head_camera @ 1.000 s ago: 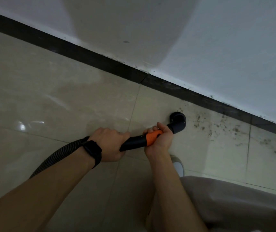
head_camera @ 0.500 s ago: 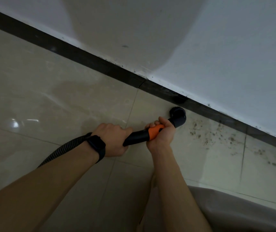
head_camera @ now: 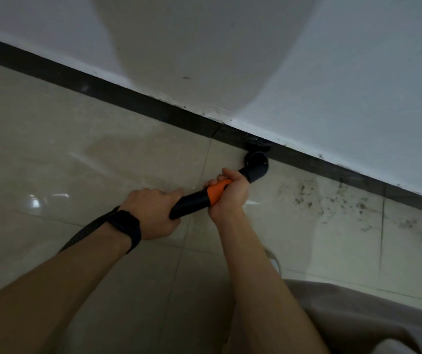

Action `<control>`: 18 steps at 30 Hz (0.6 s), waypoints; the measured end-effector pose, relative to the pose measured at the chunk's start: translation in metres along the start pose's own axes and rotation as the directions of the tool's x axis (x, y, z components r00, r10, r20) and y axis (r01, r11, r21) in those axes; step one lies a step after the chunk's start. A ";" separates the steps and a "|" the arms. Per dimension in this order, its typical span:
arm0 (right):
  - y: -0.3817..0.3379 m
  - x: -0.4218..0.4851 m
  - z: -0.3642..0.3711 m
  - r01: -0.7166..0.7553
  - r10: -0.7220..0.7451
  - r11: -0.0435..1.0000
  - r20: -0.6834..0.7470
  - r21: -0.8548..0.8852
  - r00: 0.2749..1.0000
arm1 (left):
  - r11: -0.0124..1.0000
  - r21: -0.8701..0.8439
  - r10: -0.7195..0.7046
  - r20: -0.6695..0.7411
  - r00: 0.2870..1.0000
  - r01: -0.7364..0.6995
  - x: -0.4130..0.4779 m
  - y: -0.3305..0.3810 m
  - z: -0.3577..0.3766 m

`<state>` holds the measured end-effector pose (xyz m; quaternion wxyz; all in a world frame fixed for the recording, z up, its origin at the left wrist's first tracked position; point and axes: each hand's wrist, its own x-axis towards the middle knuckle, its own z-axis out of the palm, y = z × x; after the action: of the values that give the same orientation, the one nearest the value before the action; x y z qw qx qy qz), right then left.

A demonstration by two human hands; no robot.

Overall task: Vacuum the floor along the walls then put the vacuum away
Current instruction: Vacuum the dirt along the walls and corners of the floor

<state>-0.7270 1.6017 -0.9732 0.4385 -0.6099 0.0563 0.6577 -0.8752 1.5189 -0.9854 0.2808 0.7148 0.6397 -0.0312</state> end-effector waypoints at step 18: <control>0.091 -0.032 0.065 -0.063 0.088 0.975 0.111 -0.212 0.990 | 0.965 -0.104 -0.251 -0.087 0.964 0.242 -0.075 -0.081 0.000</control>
<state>-0.8382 1.5696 -0.9717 0.3494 -0.6092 -0.0162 0.7117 -0.9640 1.4539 -0.9840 0.2754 0.6166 0.7376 -0.0006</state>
